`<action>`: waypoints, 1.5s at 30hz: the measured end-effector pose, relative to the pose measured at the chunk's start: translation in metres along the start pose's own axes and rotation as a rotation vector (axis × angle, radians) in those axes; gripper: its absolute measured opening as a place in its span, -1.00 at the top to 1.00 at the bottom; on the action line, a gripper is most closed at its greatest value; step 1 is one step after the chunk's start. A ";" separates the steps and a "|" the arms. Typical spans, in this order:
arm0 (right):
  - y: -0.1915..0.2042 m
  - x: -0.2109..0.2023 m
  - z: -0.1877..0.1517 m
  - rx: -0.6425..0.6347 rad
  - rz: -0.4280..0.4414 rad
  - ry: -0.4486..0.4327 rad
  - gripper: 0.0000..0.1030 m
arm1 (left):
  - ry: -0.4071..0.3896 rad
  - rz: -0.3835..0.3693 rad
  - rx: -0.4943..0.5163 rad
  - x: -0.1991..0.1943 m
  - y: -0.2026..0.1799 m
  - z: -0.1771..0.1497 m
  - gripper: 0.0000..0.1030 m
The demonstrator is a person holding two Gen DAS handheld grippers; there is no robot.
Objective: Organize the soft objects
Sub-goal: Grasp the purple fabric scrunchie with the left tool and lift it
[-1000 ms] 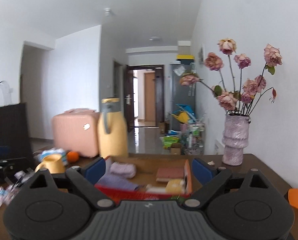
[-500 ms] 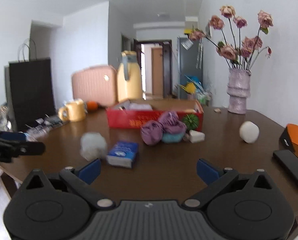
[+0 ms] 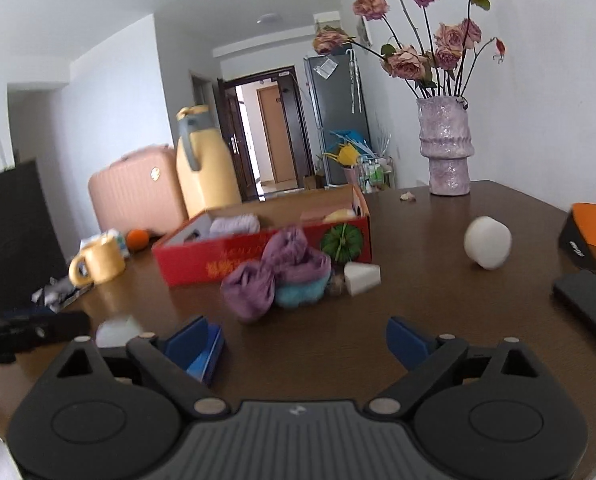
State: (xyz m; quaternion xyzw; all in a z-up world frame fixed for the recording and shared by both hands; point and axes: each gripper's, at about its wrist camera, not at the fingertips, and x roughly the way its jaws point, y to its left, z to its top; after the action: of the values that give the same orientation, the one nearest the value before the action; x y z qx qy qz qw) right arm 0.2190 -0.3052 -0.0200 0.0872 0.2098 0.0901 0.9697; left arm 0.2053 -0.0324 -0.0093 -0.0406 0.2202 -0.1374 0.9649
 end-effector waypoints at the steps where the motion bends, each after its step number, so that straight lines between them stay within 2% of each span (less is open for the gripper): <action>1: -0.004 0.011 0.008 0.013 0.003 -0.006 -0.83 | 0.007 -0.018 -0.014 0.011 -0.002 0.005 -0.90; 2: -0.006 0.021 0.016 0.022 0.005 -0.009 -0.73 | 0.014 -0.037 -0.033 0.026 -0.004 0.012 -0.83; 3: -0.010 0.036 0.027 0.031 0.014 -0.010 -0.65 | 0.027 -0.043 -0.045 0.039 -0.006 0.017 -0.67; 4: -0.012 0.048 0.035 0.038 0.024 -0.007 -0.64 | 0.041 -0.047 -0.056 0.053 -0.009 0.023 -0.54; 6: -0.016 0.078 0.051 0.046 0.051 0.001 -0.58 | 0.067 -0.061 -0.089 0.082 -0.012 0.032 -0.46; 11: -0.019 0.149 0.072 0.046 0.065 0.063 -0.30 | 0.168 -0.068 -0.184 0.143 -0.010 0.041 -0.47; 12: -0.020 0.160 0.073 0.053 0.058 0.083 -0.16 | 0.183 -0.063 -0.196 0.152 -0.010 0.040 -0.45; 13: -0.019 0.171 0.073 0.052 0.053 0.103 -0.05 | 0.200 -0.049 -0.205 0.161 -0.008 0.039 -0.37; 14: -0.019 0.180 0.072 0.044 0.050 0.118 0.27 | 0.216 -0.035 -0.211 0.168 -0.008 0.038 -0.25; 15: -0.020 0.188 0.070 0.049 0.047 0.134 0.49 | 0.235 -0.035 -0.220 0.175 -0.007 0.037 0.07; 16: -0.021 0.192 0.069 0.063 0.057 0.141 0.54 | 0.247 -0.048 -0.233 0.178 -0.006 0.037 0.32; 18: -0.021 0.192 0.065 0.077 0.088 0.138 0.79 | 0.277 -0.087 -0.258 0.183 -0.003 0.035 0.46; 20: -0.017 0.190 0.064 0.057 0.085 0.132 0.83 | 0.290 -0.114 -0.266 0.184 -0.002 0.034 0.61; 21: -0.015 0.185 0.065 0.050 0.088 0.128 0.87 | 0.292 -0.105 -0.270 0.183 -0.002 0.035 0.69; 24: -0.011 0.161 0.068 0.045 0.093 0.099 0.89 | 0.267 -0.115 -0.255 0.167 -0.007 0.043 0.73; 27: -0.004 0.119 0.068 0.014 0.098 0.062 0.89 | 0.213 -0.157 -0.211 0.134 -0.014 0.052 0.74; 29: -0.002 0.087 0.057 0.006 0.102 0.062 0.89 | 0.200 -0.190 -0.187 0.111 -0.017 0.052 0.74; 33: 0.002 0.037 0.011 0.049 0.124 0.149 0.89 | 0.243 -0.247 -0.162 0.068 -0.020 0.026 0.74; 36: 0.018 0.011 -0.024 0.054 0.155 0.214 0.89 | 0.292 -0.247 -0.170 0.041 -0.013 -0.001 0.74; 39: 0.040 0.001 -0.047 0.021 0.188 0.249 0.88 | 0.321 -0.212 -0.192 0.019 0.002 -0.025 0.72; 42: 0.055 -0.002 -0.055 -0.024 0.192 0.244 0.77 | 0.311 -0.122 -0.220 0.005 0.021 -0.038 0.55; 43: 0.056 -0.003 -0.054 -0.024 0.195 0.243 0.77 | 0.303 -0.103 -0.234 0.003 0.027 -0.039 0.42; 45: 0.057 -0.009 -0.050 -0.016 0.192 0.227 0.55 | 0.292 -0.082 -0.234 -0.002 0.032 -0.041 0.17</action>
State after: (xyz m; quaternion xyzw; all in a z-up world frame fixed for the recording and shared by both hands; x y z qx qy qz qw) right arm 0.1823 -0.2458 -0.0495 0.0883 0.3079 0.1934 0.9274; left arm 0.1939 -0.0017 -0.0496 -0.1408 0.3705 -0.1546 0.9050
